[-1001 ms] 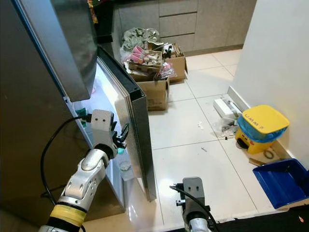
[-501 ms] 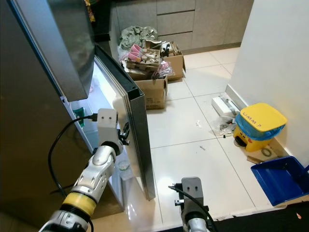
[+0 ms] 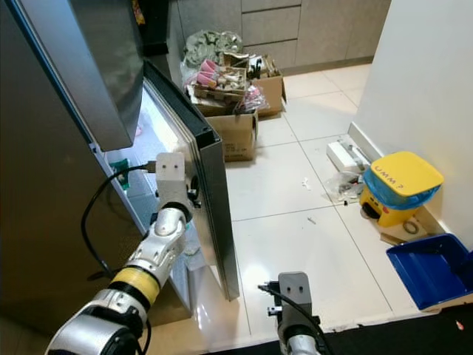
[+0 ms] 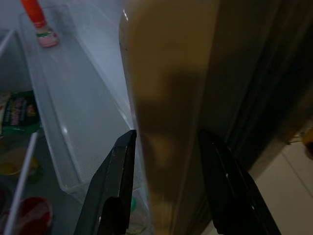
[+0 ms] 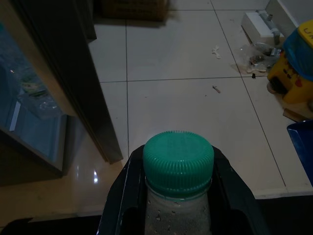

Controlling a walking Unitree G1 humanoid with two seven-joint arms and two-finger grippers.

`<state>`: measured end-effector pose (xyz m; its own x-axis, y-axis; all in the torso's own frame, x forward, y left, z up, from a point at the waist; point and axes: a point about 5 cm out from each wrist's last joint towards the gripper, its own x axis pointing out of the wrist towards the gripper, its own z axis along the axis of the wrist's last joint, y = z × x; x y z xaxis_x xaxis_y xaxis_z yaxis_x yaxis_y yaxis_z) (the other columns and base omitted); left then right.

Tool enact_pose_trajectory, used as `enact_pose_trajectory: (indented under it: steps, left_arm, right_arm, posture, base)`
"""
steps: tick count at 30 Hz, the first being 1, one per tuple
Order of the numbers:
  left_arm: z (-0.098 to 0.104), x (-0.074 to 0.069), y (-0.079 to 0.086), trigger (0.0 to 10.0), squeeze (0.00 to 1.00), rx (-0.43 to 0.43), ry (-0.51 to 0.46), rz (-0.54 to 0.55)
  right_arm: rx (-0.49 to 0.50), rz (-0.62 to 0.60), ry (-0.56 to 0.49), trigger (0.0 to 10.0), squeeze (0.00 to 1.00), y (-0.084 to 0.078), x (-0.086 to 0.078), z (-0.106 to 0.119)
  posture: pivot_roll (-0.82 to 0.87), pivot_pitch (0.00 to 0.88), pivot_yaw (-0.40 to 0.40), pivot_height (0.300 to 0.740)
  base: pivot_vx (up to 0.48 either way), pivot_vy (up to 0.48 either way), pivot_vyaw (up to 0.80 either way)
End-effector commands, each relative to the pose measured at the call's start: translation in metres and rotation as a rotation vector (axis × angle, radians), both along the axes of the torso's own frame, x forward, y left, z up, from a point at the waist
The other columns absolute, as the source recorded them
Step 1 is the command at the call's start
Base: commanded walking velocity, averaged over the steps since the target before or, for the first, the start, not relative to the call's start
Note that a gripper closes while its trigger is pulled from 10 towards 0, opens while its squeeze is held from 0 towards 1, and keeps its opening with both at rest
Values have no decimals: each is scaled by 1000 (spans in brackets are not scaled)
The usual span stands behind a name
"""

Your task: Restocking fridge

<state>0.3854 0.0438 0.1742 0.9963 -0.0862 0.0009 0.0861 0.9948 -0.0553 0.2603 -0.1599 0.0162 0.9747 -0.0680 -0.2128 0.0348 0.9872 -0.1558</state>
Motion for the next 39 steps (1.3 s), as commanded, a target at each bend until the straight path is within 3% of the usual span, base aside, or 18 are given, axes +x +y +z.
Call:
enact_pose_trajectory:
  steps: [1, 6, 8, 9, 10, 16, 19, 22, 24, 26, 27, 28, 29, 30, 32, 35, 38, 39]
  left_arm:
    - [3, -8, -34, 10000, 0, -36, 11, -84]
    - [10, -28, -92, 10000, 0, -144, 59, -320]
    - [13, -37, -111, 10000, 0, -189, 75, -426]
    - [13, -37, -111, 10000, 0, -189, 75, -426]
    - [19, -45, -128, 10000, 0, -238, 68, -527]
    - [29, -43, -128, 10000, 0, -254, 14, -555]
    - [31, -34, -111, 10000, 0, -241, -36, -561]
    - [20, -23, -69, 10000, 0, -61, -119, -551]
    - [16, -23, -58, 10000, 0, -31, -130, -551]
    - [0, -27, -19, 10000, 0, 22, -132, -531]
    - [0, -27, -19, 10000, 0, 22, -132, -531]
    - [-5, -31, -7, 10000, 0, 34, -125, -523]
    - [-28, -49, 29, 10000, 0, 73, -72, -474]
    - [-36, -57, 39, 10000, 0, 87, -52, -460]
    - [-36, -57, 39, 10000, 0, 87, -52, -460]
    - [-76, -93, 59, 10000, 0, 123, 70, -420]
    - [-87, -104, 63, 10000, 0, 126, 103, -411]
    - [-106, -119, 71, 10000, 0, 99, 176, -342]
  right_arm:
    - [0, 9, 9, 10000, 0, 4, -2, -1]
    - [-1, 6, 7, 10000, 0, 5, -2, -1]
    - [-1, 4, 6, 10000, 0, 4, -2, -1]
    - [-1, 4, 6, 10000, 0, 4, -2, -1]
    - [-3, 4, 6, 10000, 0, 4, -2, -1]
    - [-4, -1, 1, 10000, 0, 3, -1, 1]
    - [-6, -6, -1, 10000, 0, 1, 0, 2]
    - [-2, -12, -4, 10000, 0, 1, 1, 2]
    - [-2, -13, -4, 10000, 0, 1, 1, 2]
    - [-1, -13, -1, 10000, 0, 1, 1, 1]
    - [-1, -13, -1, 10000, 0, 1, 1, 1]
    - [0, -13, 0, 10000, 0, 1, 1, 1]
    - [0, -9, 5, 10000, 0, 1, 0, 0]
    - [1, -7, 7, 10000, 0, 1, 0, -1]
    - [1, -7, 7, 10000, 0, 1, 0, -1]
    - [3, 7, 12, 10000, 0, 3, -1, -2]
    - [4, 11, 11, 10000, 0, 4, 0, -1]
    - [5, 19, 7, 10000, 0, 5, 0, 0]
  posture:
    - [-193, 194, 127, 707]
    - [-203, 194, 132, 707]
    - [-207, 194, 132, 707]
    - [-207, 194, 132, 707]
    - [-210, 194, 130, 707]
    - [-214, 192, 131, 707]
    - [-199, 191, 130, 707]
    - [-183, 192, 129, 707]
    - [-183, 192, 129, 707]
    - [-163, 193, 128, 707]
    - [-163, 193, 128, 707]
    - [-163, 193, 128, 707]
    - [-146, 194, 121, 707]
    - [-143, 194, 120, 707]
    - [-143, 194, 120, 707]
    - [-132, 193, 106, 707]
    - [-132, 193, 104, 707]
    - [-136, 191, 96, 707]
  base:
    - [0, 0, 0]
    - [0, 0, 0]
    - [0, 0, 0]
    - [0, 0, 0]
    - [0, 0, 0]
    - [0, 0, 0]
    - [0, 0, 0]
    - [0, 0, 0]
    - [0, 0, 0]
    - [0, 0, 0]
    - [0, 0, 0]
    - [0, 0, 0]
    - [0, 0, 0]
    - [0, 0, 0]
    - [0, 0, 0]
    - [0, 0, 0]
    - [0, 0, 0]
    - [0, 0, 0]
